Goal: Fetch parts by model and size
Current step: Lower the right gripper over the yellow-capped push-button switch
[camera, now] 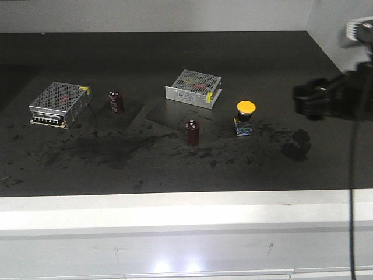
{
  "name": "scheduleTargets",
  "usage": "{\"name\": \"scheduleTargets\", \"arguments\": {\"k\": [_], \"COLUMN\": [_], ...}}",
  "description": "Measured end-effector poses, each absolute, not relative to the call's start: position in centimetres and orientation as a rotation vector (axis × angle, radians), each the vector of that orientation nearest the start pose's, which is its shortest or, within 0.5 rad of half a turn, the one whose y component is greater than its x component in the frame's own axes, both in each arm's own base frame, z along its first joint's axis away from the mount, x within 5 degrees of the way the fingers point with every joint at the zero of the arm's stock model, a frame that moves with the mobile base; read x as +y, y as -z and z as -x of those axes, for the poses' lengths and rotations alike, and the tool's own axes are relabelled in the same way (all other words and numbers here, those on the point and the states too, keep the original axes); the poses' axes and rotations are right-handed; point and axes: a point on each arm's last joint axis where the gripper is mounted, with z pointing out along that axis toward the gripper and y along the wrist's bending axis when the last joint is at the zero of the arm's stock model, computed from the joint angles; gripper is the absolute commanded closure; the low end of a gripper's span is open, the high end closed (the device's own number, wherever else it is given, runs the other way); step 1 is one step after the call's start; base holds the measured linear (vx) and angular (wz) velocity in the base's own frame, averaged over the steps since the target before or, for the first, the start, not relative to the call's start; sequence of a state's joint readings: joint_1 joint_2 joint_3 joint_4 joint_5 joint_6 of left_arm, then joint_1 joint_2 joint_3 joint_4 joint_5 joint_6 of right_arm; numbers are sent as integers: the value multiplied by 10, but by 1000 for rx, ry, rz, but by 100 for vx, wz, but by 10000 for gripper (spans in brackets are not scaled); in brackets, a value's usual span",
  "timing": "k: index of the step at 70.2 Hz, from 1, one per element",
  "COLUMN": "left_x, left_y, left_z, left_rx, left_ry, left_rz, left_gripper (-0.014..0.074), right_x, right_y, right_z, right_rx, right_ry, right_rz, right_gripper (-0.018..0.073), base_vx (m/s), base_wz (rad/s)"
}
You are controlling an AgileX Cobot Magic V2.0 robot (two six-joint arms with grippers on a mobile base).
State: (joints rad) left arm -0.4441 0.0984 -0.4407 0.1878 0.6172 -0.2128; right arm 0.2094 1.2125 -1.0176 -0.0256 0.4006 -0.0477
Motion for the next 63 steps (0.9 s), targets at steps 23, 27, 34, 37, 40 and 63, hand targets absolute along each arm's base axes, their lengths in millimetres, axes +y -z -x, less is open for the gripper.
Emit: {"name": "scheduleTargets", "arguments": {"k": [23, 27, 34, 37, 40, 63], "left_x": [-4, -4, -4, -4, -4, -4], "left_y": [-297, -297, -297, -297, -297, -297], "left_z": [-32, -32, -32, -32, -32, -32], "left_rx": [1738, 1738, 1738, 1738, 1738, 1738], "left_ry": [273, 273, 273, 273, 273, 273], "left_rz": [-258, -258, -258, -258, -258, -258], "left_gripper": [603, 603, 603, 603, 603, 603], "right_x": [101, 106, 111, 113, 115, 124], "right_y": [-347, -344, -339, -336, -333, -293], "right_z": [-359, -375, -395, -403, -410, -441], "right_rx": [2346, 2393, 2451, 2474, 2493, 2647], "right_ry": [-131, -128, -124, -121, -119, -100], "right_rz": [308, 304, 296, 295, 294, 248], "right_gripper": [10, 10, 10, 10, 10, 10], "base_vx": [0, 0, 0, 0, 0, 0], "base_wz": [0, 0, 0, 0, 0, 0]}}
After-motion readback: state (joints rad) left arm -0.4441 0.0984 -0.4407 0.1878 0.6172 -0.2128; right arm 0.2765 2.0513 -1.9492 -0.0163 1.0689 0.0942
